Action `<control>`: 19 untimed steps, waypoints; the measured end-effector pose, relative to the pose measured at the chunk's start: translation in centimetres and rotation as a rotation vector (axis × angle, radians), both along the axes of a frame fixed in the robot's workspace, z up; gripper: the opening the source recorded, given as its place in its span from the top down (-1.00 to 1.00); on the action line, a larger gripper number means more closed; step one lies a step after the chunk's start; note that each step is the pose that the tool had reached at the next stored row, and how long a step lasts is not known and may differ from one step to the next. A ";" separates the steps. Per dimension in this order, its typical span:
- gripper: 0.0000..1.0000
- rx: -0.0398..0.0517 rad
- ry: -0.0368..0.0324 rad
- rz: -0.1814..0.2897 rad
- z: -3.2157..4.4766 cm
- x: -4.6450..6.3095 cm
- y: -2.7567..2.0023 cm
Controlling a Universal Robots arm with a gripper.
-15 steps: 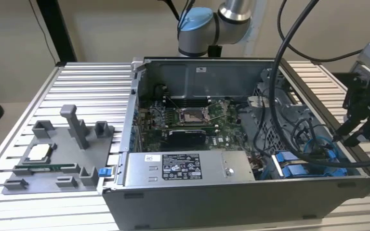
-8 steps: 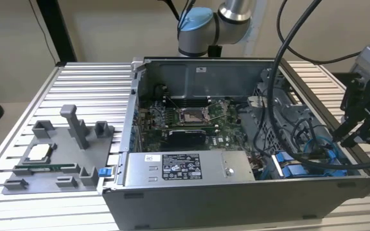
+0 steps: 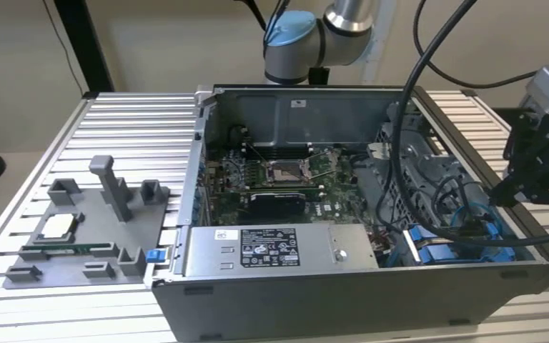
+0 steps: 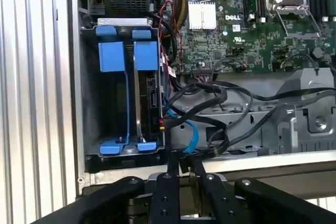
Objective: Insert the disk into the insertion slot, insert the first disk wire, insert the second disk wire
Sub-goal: 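Insert the second disk wire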
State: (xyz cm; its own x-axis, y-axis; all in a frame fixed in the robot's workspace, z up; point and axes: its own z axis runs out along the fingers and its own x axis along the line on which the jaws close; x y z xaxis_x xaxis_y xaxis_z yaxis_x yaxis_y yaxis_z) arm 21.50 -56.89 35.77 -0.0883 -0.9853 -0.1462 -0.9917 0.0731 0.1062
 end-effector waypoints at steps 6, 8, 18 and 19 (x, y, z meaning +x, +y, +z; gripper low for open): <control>1.00 0.0202 -0.0001 -0.008 -0.01 0.0 -0.04; 1.00 0.0227 0.0000 -0.008 -0.01 0.0 -0.05; 1.00 0.0458 -0.0012 -0.008 2.37 -1.0 -0.08; 1.00 0.0494 -0.0016 -0.008 2.54 -1.3 -0.10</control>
State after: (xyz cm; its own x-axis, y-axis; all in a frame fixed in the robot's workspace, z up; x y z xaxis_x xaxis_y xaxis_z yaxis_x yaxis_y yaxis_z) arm 20.22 -56.98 38.32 -0.0955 -0.9762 -0.1948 -0.9913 0.0754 0.1083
